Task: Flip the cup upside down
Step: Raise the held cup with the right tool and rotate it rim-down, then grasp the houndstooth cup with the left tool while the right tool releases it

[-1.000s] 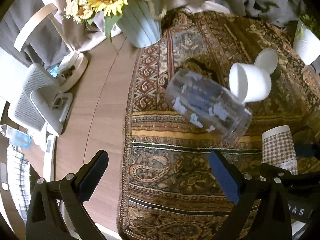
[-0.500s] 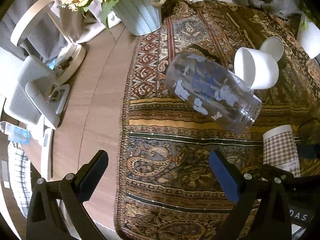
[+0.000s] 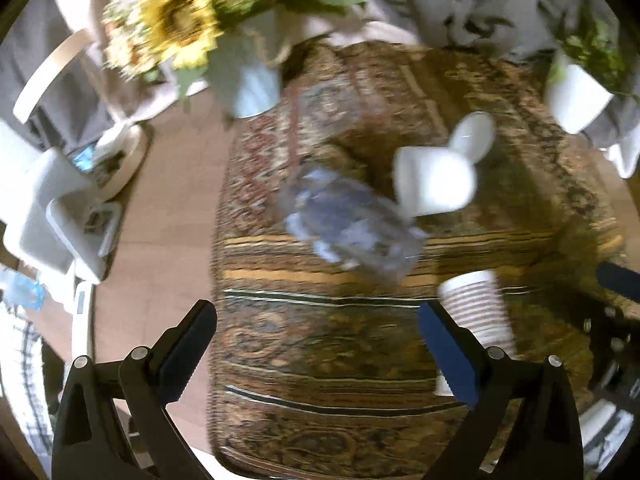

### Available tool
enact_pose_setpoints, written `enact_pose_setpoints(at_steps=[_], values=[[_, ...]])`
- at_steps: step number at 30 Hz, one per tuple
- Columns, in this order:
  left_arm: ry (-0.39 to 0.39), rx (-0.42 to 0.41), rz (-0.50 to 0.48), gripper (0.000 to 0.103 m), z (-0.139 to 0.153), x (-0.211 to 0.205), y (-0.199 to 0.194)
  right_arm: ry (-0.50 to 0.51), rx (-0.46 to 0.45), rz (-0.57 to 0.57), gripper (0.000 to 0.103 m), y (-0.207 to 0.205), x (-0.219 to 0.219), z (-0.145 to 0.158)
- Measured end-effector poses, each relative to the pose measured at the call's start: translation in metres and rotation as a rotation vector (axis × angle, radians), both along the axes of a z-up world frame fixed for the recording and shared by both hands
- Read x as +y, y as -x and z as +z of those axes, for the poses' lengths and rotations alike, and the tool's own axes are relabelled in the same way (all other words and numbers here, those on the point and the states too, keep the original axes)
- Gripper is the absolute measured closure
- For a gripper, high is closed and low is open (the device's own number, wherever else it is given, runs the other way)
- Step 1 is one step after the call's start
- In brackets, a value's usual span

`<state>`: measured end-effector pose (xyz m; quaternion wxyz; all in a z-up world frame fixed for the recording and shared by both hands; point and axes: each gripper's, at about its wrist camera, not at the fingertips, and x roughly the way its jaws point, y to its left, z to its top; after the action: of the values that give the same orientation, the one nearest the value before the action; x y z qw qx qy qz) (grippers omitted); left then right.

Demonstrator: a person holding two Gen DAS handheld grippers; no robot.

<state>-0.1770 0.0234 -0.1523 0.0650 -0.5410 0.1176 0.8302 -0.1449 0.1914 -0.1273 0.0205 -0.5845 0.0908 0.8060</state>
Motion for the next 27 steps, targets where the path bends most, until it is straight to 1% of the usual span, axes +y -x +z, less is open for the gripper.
enact_pose_setpoints(at_steps=[2,4,5,9,14,18,19,21,23,26,27], values=[[-0.017,-0.026,-0.032,0.000,0.002,0.014,0.004,-0.007,0.023,-0.039,0.028,0.001,0.016,0.005],[-0.023,-0.058,-0.072,0.000,0.001,0.028,0.008,-0.003,0.028,-0.058,0.028,-0.001,0.022,0.006],[-0.026,-0.080,-0.097,0.000,-0.001,0.038,0.011,0.002,0.029,-0.075,0.028,-0.001,0.028,0.006],[-0.021,-0.161,-0.147,0.002,-0.013,0.065,0.021,0.001,0.042,-0.123,0.028,-0.001,0.050,0.001],[-0.029,-0.268,-0.164,0.006,-0.031,0.089,0.030,0.006,0.042,-0.190,0.028,0.001,0.077,-0.002],[-0.042,-0.351,-0.161,0.009,-0.045,0.102,0.035,0.005,0.049,-0.218,0.028,0.001,0.092,-0.004],[-0.043,-0.371,-0.156,0.014,-0.050,0.104,0.036,0.006,0.051,-0.224,0.028,0.001,0.096,-0.005],[-0.059,-0.411,-0.139,0.020,-0.058,0.106,0.038,0.002,0.053,-0.230,0.028,0.002,0.100,-0.006],[-0.059,-0.434,-0.134,0.021,-0.065,0.109,0.040,0.000,0.050,-0.238,0.028,0.003,0.103,-0.010],[-0.055,-0.440,-0.124,0.022,-0.074,0.113,0.044,0.001,0.043,-0.241,0.028,0.004,0.106,-0.015],[-0.055,-0.442,-0.120,0.024,-0.075,0.113,0.045,-0.002,0.043,-0.243,0.028,0.004,0.107,-0.016]])
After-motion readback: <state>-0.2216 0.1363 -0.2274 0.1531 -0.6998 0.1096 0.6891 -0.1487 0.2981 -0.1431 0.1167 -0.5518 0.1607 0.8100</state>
